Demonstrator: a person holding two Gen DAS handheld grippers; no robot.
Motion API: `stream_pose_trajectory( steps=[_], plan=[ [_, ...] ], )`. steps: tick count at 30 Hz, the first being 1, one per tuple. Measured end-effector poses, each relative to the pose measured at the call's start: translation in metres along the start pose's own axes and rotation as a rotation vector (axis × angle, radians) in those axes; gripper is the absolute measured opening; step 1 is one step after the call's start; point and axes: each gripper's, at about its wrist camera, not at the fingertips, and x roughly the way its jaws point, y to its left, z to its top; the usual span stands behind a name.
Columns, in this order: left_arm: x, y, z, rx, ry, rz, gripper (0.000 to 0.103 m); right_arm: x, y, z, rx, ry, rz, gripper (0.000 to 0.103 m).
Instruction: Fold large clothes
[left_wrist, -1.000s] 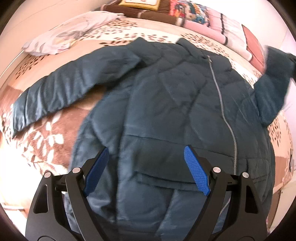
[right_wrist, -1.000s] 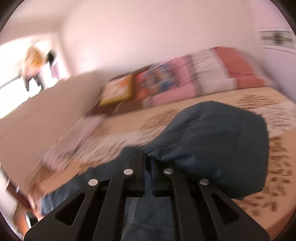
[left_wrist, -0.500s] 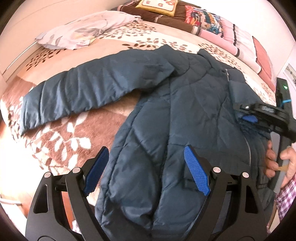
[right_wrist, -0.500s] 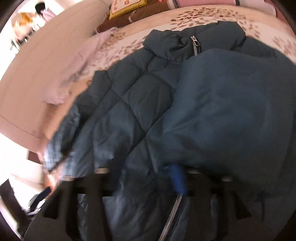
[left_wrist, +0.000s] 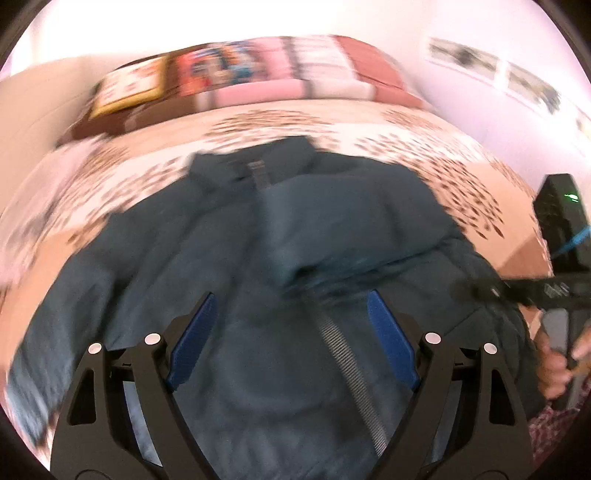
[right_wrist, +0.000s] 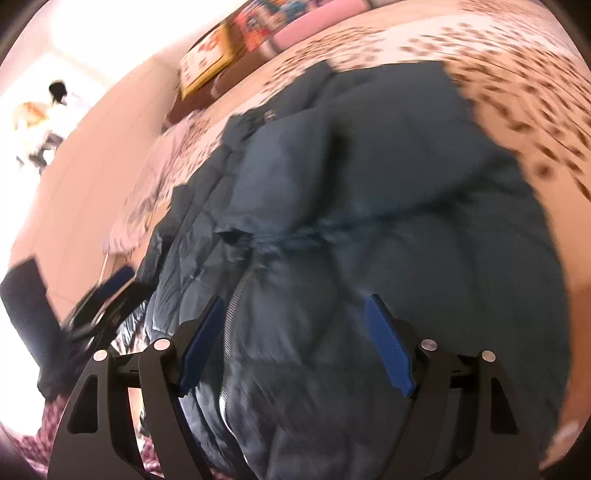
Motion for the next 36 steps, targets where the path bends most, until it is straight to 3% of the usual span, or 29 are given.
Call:
stream_pose_trajectory(
  steps=[5,9,10,11,14,17,24,31,33,35,36],
  plan=[
    [0.042,-0.055,0.033,0.084,0.004,-0.02,0.083,-0.037,-0.039,-0.018,0.093,-0.048,0.01,0.076],
    [0.073,-0.09,0.038,0.21,0.05,0.049,0.083,-0.052,-0.063,-0.025,0.148,-0.078,0.017,0.076],
    [0.083,-0.096,0.038,0.245,0.072,0.098,0.079,-0.056,-0.068,-0.025,0.161,-0.087,0.02,0.076],
    [0.09,-0.099,0.036,0.266,0.086,0.142,0.074,-0.059,-0.072,-0.025,0.173,-0.098,0.024,0.076],
    [0.099,-0.086,0.037,0.219,0.133,0.184,0.023,-0.067,-0.081,-0.024,0.194,-0.12,0.038,0.076],
    [0.084,-0.057,0.044,0.086,0.115,0.182,0.009,-0.071,-0.082,-0.025,0.196,-0.128,0.041,0.076],
    [0.031,0.031,0.046,-0.136,0.015,0.266,0.006,-0.059,-0.072,-0.024,0.167,-0.091,0.041,0.076],
    [0.029,0.119,0.006,-0.314,0.104,0.387,0.007,-0.038,-0.046,-0.021,0.102,-0.037,0.038,0.076],
    [0.03,0.139,-0.012,-0.364,0.147,0.4,0.02,-0.033,-0.037,-0.02,0.078,-0.02,0.035,0.076],
    [0.022,0.151,-0.026,-0.411,0.152,0.421,0.048,-0.028,-0.028,-0.019,0.057,-0.007,0.031,0.076],
    [0.016,0.157,-0.033,-0.435,0.144,0.428,0.055,-0.027,-0.024,-0.02,0.048,-0.002,0.029,0.076]
  ],
)
